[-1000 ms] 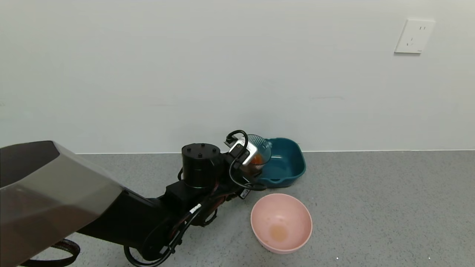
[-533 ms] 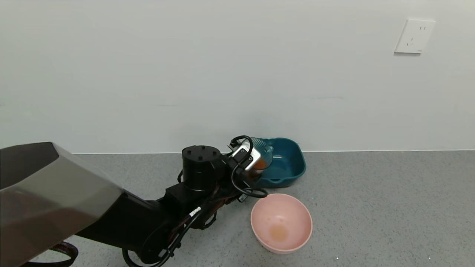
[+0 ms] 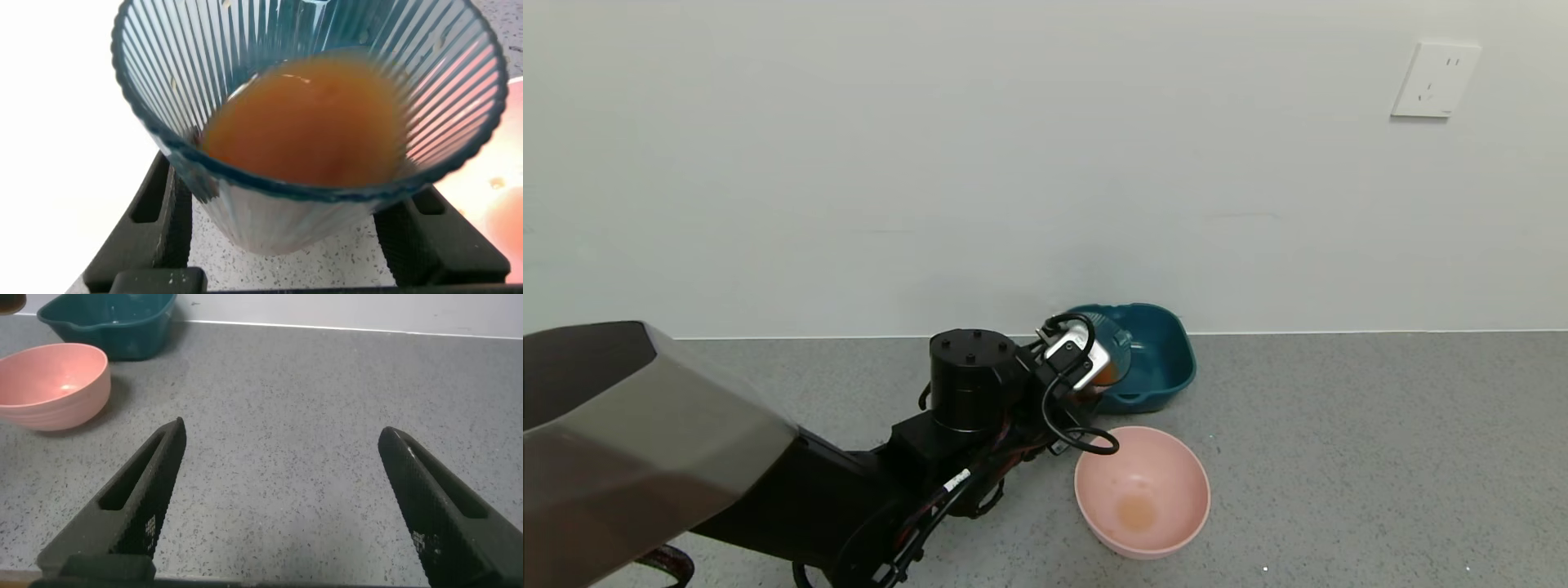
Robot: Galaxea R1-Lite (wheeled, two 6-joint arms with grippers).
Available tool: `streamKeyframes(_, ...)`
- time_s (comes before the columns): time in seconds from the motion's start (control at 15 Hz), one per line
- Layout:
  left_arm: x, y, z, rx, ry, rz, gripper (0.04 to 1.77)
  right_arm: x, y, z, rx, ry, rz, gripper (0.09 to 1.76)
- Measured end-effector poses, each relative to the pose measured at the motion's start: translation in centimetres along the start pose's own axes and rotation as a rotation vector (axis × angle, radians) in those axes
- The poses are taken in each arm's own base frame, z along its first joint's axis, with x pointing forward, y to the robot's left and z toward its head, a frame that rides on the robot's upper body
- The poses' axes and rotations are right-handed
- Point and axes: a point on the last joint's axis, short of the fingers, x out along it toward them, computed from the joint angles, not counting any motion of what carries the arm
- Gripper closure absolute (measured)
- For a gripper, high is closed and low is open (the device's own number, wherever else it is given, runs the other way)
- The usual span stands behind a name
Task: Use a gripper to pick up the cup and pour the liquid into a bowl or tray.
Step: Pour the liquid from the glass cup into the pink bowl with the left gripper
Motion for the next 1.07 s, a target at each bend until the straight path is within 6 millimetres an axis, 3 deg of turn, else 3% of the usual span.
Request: streamKeyframes(1.07, -0.47, -0.71, -0.44, 0.158, 0.015, -0.021, 0.55, 0.0, 0.0, 0.0, 0.0, 0.0, 0.0, 0.14)
